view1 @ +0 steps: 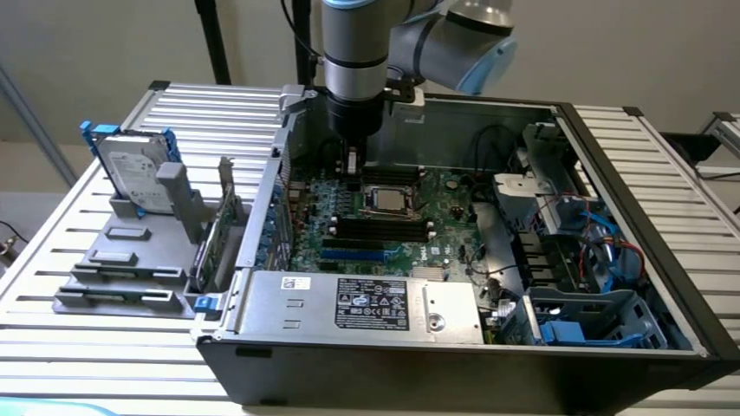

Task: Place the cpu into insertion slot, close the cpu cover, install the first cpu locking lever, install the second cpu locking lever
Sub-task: 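Place the cpu into insertion slot, then close the cpu cover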

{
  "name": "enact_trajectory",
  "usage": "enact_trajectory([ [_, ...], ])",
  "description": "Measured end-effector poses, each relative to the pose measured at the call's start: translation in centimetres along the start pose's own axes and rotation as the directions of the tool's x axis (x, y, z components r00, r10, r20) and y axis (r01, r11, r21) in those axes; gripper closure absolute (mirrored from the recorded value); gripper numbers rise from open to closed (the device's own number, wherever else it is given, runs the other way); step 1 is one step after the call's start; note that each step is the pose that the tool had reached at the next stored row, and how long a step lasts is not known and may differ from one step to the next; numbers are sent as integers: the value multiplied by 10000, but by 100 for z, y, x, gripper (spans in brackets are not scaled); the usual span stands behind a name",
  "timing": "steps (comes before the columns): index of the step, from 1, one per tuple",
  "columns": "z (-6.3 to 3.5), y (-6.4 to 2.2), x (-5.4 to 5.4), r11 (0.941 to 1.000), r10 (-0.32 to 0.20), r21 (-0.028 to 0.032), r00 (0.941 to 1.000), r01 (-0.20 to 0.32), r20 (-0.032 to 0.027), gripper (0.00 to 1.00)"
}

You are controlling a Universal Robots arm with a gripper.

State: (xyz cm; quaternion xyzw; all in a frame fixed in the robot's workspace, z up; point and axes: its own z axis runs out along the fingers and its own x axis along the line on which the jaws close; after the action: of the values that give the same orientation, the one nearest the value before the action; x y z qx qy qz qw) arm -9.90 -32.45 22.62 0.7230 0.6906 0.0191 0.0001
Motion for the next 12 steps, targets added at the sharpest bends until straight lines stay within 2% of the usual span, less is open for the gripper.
enact_trajectory([
  [12,0,0,0,10000,0,0,10000,0,0,89],
])
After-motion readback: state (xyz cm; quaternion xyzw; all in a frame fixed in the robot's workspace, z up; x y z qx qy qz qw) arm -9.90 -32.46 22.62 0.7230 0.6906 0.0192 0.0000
